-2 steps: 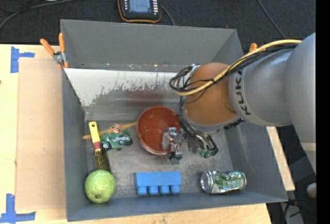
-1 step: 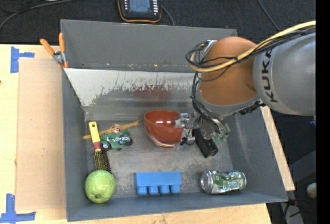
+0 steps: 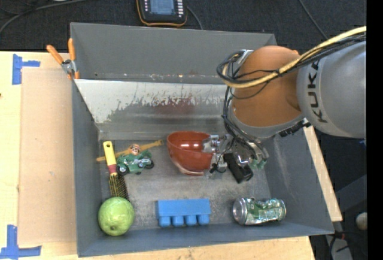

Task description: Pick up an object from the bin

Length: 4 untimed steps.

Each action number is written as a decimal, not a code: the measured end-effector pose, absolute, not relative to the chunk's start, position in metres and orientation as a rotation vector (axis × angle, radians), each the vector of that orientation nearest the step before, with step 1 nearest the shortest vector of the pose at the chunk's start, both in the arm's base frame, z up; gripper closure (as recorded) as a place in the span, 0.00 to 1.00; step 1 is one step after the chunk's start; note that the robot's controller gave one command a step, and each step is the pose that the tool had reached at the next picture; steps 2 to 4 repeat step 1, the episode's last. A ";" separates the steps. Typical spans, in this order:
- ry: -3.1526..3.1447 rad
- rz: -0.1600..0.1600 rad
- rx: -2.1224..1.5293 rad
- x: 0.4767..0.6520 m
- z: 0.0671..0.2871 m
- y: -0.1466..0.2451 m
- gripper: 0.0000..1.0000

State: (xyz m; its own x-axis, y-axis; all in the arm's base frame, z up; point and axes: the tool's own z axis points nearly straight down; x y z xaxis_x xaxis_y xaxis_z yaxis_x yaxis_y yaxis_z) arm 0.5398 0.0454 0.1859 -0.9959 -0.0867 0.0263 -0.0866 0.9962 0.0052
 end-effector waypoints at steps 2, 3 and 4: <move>-3.109 -0.006 0.122 0.541 0.191 0.042 1.00; -3.109 -0.006 0.122 0.541 0.191 0.042 1.00; -3.109 -0.006 0.122 0.541 0.191 0.042 1.00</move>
Offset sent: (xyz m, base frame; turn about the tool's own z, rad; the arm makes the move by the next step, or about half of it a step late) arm -0.0217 -0.0229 -0.1159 -0.0165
